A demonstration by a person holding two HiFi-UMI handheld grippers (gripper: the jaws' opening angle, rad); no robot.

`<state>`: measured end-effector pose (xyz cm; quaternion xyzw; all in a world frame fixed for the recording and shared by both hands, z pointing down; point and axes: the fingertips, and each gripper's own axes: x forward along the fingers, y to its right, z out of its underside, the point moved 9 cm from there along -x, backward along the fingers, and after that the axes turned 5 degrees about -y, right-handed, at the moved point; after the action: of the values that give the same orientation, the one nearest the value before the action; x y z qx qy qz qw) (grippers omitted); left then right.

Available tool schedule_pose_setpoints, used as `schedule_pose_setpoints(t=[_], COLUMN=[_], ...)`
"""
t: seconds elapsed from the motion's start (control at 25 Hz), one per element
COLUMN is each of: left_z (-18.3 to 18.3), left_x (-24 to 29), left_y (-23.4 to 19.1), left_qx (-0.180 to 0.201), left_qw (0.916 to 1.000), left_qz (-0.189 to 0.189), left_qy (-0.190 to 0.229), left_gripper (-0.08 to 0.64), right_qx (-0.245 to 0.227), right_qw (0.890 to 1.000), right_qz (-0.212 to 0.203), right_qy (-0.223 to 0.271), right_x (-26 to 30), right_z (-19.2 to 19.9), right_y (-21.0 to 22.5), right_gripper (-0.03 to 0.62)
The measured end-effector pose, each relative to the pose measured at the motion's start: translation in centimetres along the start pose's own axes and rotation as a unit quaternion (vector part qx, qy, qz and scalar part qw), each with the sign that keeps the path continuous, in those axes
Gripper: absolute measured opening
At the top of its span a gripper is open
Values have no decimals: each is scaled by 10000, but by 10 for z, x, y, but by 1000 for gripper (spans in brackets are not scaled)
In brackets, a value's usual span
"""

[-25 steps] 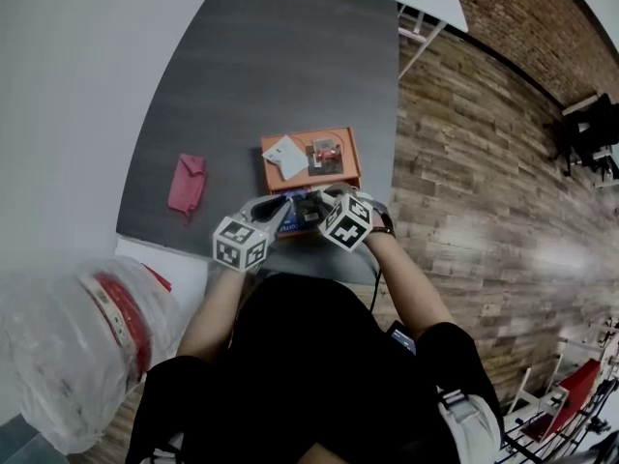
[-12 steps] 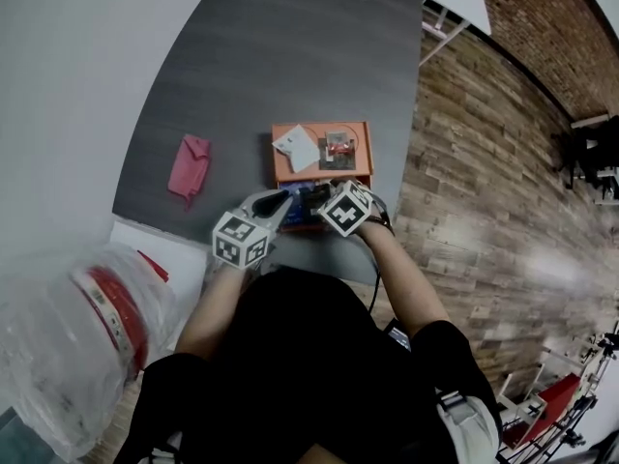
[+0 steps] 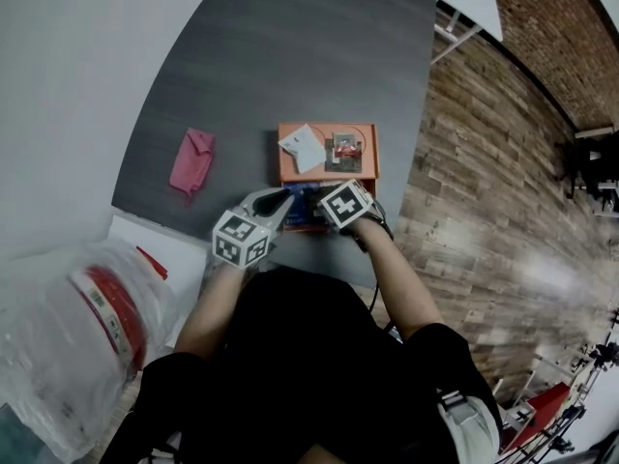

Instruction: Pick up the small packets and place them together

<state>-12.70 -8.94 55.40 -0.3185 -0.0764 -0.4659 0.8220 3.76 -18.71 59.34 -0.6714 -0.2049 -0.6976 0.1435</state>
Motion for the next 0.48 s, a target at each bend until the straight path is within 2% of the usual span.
schedule_pose_setpoints(t=[0.08,0.32,0.4,0.48], left_z=[0,3,2,2], left_x=[-1,-2,-1,-1], left_y=[-2,-4,-4,-5], left_qx=[-17,-33,-19,-9], left_qw=[10000,10000,10000,10000], left_qz=[-14,-45,-42,-43], left_qy=[1,-54,-71,-79], left_gripper=[44,44,44,44], right_qx=[-3,-416,-307,-146], right_qw=[9999,9987,9993,9997], right_qz=[70,169,81,-143], right_qy=[-100,249,182,158], right_x=[1,5,3,2], right_z=[1,-8,-2,4], right_y=[0,-9,-8,-9], right_gripper=[282,245,202,189])
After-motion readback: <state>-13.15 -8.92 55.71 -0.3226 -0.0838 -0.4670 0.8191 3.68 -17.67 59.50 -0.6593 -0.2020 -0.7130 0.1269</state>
